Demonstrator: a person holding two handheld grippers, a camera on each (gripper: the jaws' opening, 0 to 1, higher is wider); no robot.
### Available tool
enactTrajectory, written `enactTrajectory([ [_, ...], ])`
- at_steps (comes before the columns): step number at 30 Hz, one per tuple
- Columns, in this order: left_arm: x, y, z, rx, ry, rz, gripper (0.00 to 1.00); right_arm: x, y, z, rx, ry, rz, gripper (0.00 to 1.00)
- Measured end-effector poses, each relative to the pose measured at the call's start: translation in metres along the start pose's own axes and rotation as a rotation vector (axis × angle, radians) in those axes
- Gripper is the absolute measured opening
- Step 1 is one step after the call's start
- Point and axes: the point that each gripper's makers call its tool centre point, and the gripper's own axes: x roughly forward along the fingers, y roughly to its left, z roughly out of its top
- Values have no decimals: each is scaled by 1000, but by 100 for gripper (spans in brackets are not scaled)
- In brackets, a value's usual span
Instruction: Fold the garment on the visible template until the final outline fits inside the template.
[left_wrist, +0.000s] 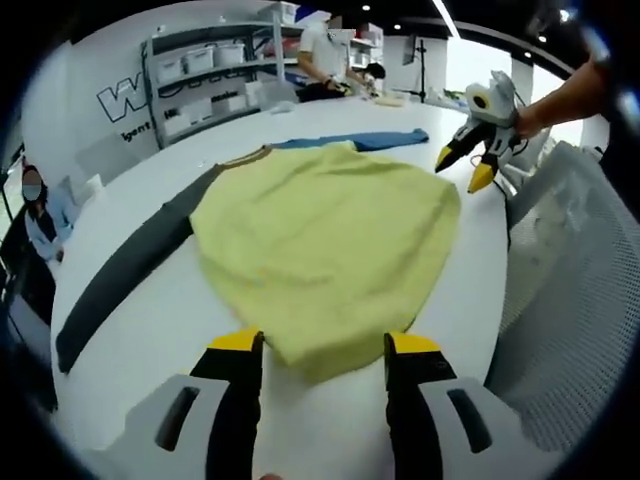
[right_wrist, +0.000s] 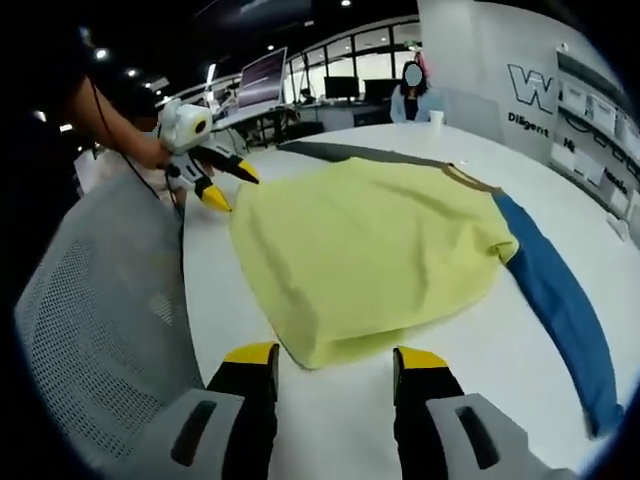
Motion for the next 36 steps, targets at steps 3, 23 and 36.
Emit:
enactTrajectory([
  [3, 0, 1, -8, -19, 20, 2, 48, 3, 1, -1, -19, 4, 4, 40],
  [23, 1, -2, -6, -4, 5, -34, 22, 18, 5, 4, -144, 14, 27, 9],
  [36, -5, -6, 5, -80, -28, -75, 8, 4, 10, 21, -110, -14, 41, 0],
])
